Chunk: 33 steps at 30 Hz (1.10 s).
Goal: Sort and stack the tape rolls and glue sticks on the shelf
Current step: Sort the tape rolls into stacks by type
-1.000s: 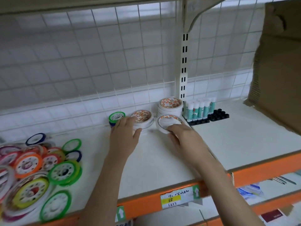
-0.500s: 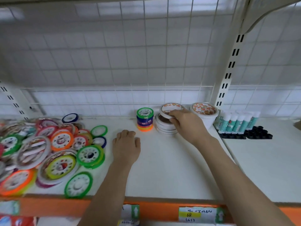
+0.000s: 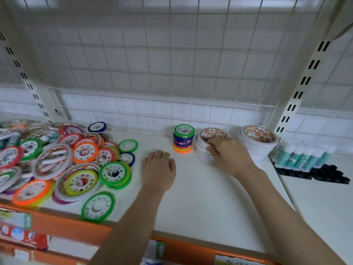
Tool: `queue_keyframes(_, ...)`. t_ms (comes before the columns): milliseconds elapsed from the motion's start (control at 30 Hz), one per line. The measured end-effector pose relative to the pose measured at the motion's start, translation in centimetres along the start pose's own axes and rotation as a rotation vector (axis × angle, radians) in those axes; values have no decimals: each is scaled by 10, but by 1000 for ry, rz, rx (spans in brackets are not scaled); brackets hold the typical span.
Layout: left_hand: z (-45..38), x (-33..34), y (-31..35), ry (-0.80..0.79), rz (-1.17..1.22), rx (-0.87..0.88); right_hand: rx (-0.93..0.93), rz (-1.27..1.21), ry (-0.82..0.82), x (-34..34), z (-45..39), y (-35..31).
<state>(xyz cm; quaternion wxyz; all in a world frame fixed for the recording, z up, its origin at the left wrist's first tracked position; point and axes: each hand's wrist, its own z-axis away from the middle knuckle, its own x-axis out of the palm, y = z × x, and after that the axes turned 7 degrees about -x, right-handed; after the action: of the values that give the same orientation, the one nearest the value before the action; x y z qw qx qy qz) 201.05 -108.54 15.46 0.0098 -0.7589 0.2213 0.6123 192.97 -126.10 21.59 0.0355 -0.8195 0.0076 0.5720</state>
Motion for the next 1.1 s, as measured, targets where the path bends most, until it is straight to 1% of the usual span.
queue_keyframes(100, 0, 0, 1, -8, -3, -7, -3, 4, 16, 6, -2, 1)
queue_keyframes(167, 0, -1, 1, -10, -5, -5, -25, -36, 72, 10, 0, -1)
queue_keyframes(267, 1, -2, 2, -19, -1, 0, -46, -57, 222, 19, 2, -11)
queue_keyframes(333, 1, -2, 1, -24, 7, 4, -51, -45, 288, 21, 4, -28)
queue_keyframes(400, 1, -2, 0, -26, 15, 6, -77, -72, 267, 24, 8, -45)
queue_keyframes(467, 1, -3, 0, -30, 21, 5, -94, -122, 202, 28, 14, -59)
queue_keyframes(533, 2, -5, -1, -44, 32, 5, -75, -153, 202, 31, 21, -69)
queue_keyframes(633, 2, -10, -3, -79, 54, 13, 0, -172, 245, 30, 34, -82)
queue_keyframes(700, 3, -18, -3, -90, 52, 34, 62, -180, 202, 30, 43, -86)
queue_keyframes(833, 5, -45, -9, -107, 42, 143, 174, -175, 130, 34, 55, -97)
queue_keyframes(967, 20, -74, -44, -153, 98, 207, 214, -196, 132, 35, 56, -123)
queue_keyframes(1100, 33, -98, -93, -152, 156, 282, 173, -264, 122, 35, 42, -161)
